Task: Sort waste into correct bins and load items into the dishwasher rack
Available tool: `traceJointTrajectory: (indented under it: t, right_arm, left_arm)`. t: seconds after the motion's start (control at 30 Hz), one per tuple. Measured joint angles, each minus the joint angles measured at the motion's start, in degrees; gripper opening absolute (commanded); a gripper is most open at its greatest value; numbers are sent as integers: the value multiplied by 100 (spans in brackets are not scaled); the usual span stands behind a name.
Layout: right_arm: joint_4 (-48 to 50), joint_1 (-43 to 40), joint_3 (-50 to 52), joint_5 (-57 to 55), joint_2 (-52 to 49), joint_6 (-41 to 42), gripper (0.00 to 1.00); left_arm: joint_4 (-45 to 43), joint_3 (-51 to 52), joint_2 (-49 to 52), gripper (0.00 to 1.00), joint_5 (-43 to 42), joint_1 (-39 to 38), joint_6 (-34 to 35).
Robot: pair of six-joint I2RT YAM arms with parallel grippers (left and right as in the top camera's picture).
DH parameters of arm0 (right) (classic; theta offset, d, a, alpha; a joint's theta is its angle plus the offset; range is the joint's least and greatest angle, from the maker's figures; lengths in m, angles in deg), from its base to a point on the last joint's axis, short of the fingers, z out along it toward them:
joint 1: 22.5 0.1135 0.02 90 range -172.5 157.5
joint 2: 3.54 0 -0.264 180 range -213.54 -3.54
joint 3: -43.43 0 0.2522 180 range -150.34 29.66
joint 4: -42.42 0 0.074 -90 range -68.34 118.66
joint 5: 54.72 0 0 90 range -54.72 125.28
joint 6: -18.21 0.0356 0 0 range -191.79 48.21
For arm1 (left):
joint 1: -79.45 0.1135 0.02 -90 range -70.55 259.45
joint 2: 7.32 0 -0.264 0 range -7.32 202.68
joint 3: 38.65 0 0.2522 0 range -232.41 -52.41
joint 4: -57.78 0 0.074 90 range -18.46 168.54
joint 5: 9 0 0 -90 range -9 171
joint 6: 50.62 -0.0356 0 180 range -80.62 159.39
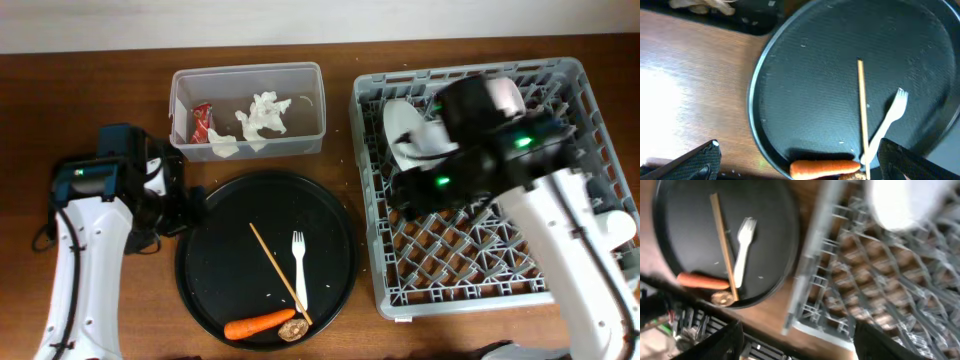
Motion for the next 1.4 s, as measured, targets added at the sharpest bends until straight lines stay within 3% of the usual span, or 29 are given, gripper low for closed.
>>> traceJointTrajectory:
  t: [0.2, 0.37, 0.47, 0.57, 0.77, 0.87, 1.0, 1.17, 1.23, 1.4]
  right_arm:
    - [1891, 2223, 1202, 76, -407, 302, 72]
    - [3272, 3508, 1412, -129, -2111, 903, 68]
    - [3685, 3718, 1425, -330, -2865, 1305, 63]
    - [3936, 3722, 1429, -533, -3158, 1502, 47]
    - [3967, 3722, 1412, -955, -3252, 1665, 5]
    - [3910, 3716, 1366, -1032, -3270, 1733, 4]
    - [2800, 3451, 546, -1471, -3150, 1781, 4]
    - [1464, 2109, 22, -2146, -1335, 2100, 4]
    - [1051, 1508, 136, -2302, -1259, 2245, 4]
    - [1123, 1244, 1113, -2367, -1325, 2424, 4]
  left_arm:
    - [7, 0, 0, 99, 4, 1469, 39]
    - [9, 0, 0, 99, -55, 1576, 42]
    - [4, 0, 0, 99, -70, 1576, 42]
    - [7, 0, 0, 99, -70, 1576, 42]
    - [4, 0, 0, 99, -72, 1576, 42]
    - [4, 0, 0, 99, -72, 1576, 42]
    - [2, 0, 0, 99, -72, 1576, 42]
    - [7, 0, 0, 99, -74, 1576, 42]
    - [4, 0, 0, 99, -72, 1576, 42]
    - [4, 0, 0, 99, -74, 1576, 42]
